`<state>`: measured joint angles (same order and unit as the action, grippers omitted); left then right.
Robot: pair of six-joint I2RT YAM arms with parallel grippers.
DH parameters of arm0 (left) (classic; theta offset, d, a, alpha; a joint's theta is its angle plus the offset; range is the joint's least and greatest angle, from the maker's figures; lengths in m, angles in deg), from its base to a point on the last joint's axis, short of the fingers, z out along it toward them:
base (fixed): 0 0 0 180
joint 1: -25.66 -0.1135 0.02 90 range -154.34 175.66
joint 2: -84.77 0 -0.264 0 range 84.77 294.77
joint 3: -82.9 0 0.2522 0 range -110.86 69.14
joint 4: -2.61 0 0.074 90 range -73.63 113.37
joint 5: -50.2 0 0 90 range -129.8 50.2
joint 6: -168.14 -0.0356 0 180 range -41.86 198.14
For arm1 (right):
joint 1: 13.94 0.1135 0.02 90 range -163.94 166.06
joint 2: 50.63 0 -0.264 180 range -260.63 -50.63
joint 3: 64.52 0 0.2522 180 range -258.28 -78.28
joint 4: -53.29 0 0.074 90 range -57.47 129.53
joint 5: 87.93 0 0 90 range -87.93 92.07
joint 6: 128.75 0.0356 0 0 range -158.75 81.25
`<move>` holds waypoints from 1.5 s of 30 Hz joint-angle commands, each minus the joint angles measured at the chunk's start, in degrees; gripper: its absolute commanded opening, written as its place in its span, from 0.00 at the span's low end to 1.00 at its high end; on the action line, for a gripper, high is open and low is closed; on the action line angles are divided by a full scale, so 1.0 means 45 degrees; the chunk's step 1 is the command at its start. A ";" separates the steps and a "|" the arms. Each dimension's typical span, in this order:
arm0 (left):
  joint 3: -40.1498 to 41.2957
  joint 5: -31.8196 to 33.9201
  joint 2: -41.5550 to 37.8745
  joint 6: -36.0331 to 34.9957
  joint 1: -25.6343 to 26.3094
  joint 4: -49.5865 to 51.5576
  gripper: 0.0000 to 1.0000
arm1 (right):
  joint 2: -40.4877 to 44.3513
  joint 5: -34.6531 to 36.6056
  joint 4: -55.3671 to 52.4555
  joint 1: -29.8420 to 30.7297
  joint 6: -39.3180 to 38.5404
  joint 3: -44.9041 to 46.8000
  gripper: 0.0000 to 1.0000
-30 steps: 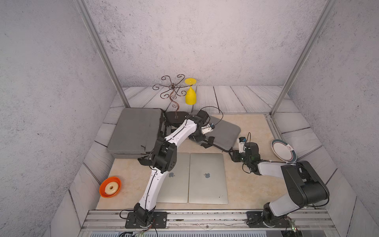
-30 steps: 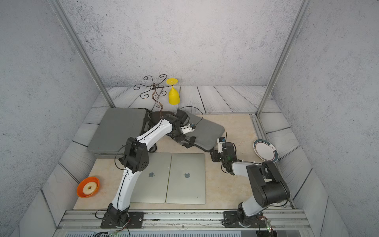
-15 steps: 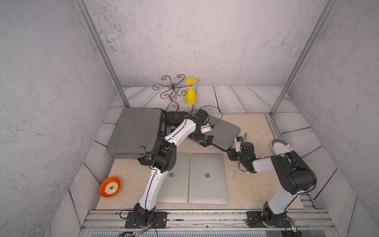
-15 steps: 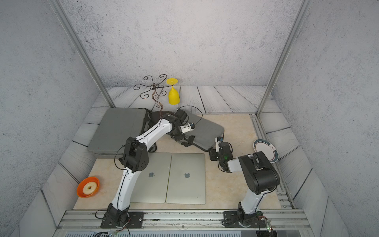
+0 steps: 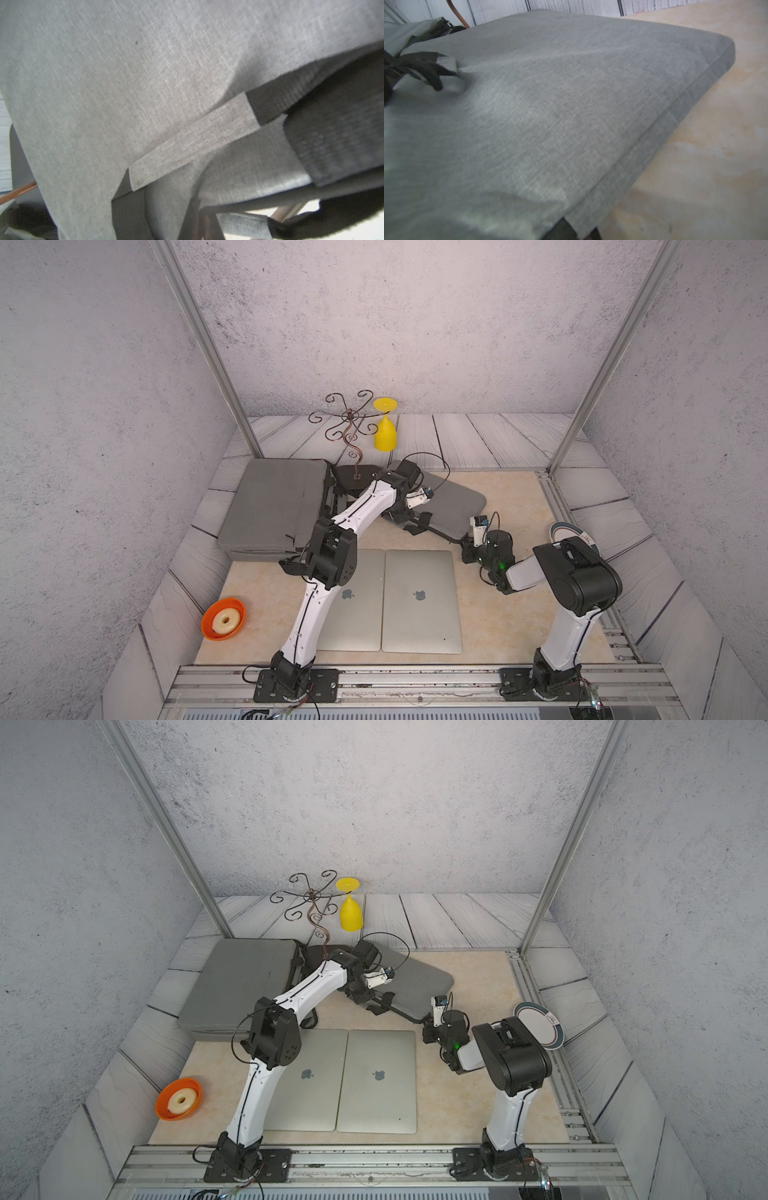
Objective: Open the zippered laptop bag and take out the laptop
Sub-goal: Unzip the zipper on the zippered laptop bag.
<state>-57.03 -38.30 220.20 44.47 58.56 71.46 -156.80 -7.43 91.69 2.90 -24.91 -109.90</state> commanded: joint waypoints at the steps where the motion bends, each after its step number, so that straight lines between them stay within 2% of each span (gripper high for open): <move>1: -0.0361 0.0603 0.0274 0.0041 -0.0359 -0.0022 0.00 | 0.0034 0.0254 0.0959 0.0034 -0.0245 0.0000 0.08; 7: -0.0350 0.0442 0.0264 0.0272 -0.0379 -0.0057 0.00 | 0.0573 -0.0483 0.1148 0.0076 -0.0098 0.0446 0.02; 15: -0.0290 0.0467 0.0388 0.0531 -0.0379 -0.0031 0.00 | 0.2079 -0.0857 0.0058 0.0330 0.0048 0.1191 0.00; 21: -0.0301 0.0450 0.0469 0.0925 -0.0364 -0.0203 0.00 | 0.3503 -0.1095 -0.2237 0.0757 -0.0309 0.1299 0.00; 28: -0.0420 0.0714 0.0522 0.1372 -0.0164 -0.0135 0.00 | 0.5114 -0.0734 -0.4767 0.1394 -0.1880 0.1343 0.00; 36: -0.0784 0.1059 0.0704 0.2504 0.0040 0.0247 0.00 | 0.6368 -0.1568 -0.7282 0.1758 -0.2990 0.0998 0.00; 45: -0.0617 0.1099 0.0701 0.2978 0.0469 0.0358 0.00 | 0.6652 -0.3296 -0.7641 0.1784 -0.2912 0.0619 0.00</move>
<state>-58.98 -35.94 221.97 54.48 60.49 75.57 -129.83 -14.90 56.52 10.16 -37.23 -104.98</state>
